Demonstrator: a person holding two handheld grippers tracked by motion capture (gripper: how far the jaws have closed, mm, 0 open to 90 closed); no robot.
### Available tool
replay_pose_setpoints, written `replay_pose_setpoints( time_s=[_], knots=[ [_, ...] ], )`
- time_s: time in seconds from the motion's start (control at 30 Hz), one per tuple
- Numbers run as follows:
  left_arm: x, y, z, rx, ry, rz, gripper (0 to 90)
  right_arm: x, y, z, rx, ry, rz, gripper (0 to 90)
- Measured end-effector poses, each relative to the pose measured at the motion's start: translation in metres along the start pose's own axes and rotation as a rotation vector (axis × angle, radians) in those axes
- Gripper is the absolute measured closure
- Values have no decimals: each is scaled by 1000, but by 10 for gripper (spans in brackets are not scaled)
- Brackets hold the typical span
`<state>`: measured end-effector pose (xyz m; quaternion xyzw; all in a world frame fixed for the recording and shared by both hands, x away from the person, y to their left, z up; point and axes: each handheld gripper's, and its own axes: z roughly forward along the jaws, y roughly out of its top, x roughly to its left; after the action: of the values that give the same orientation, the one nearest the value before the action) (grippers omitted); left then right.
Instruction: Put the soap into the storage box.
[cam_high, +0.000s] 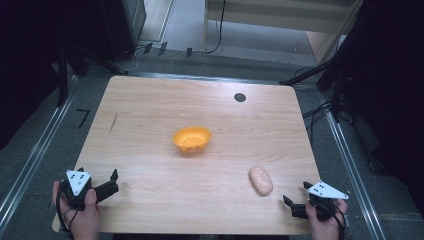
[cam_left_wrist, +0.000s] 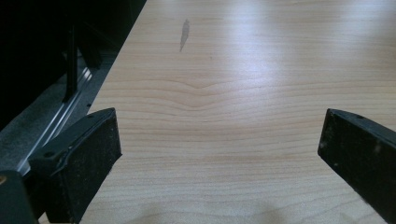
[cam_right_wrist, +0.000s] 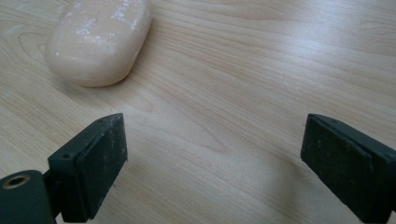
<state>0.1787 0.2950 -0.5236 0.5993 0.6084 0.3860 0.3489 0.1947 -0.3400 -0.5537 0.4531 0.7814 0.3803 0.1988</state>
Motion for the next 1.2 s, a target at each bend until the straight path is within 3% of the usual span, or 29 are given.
replay_pose_setpoints(
  time_s=[0.23,0.5,0.67,1.2],
  knots=[
    [1,2,3,10,55,-28,0,-3,0,-1,-7,5,38,77],
    [-1,2,4,13,9,5,0,0,14,-5,32,5,34,98],
    [-2,2,4,23,4,17,0,6,25,-2,65,-3,28,112],
    [-2,1,3,10,-5,19,0,21,52,4,81,24,23,122]
  ],
)
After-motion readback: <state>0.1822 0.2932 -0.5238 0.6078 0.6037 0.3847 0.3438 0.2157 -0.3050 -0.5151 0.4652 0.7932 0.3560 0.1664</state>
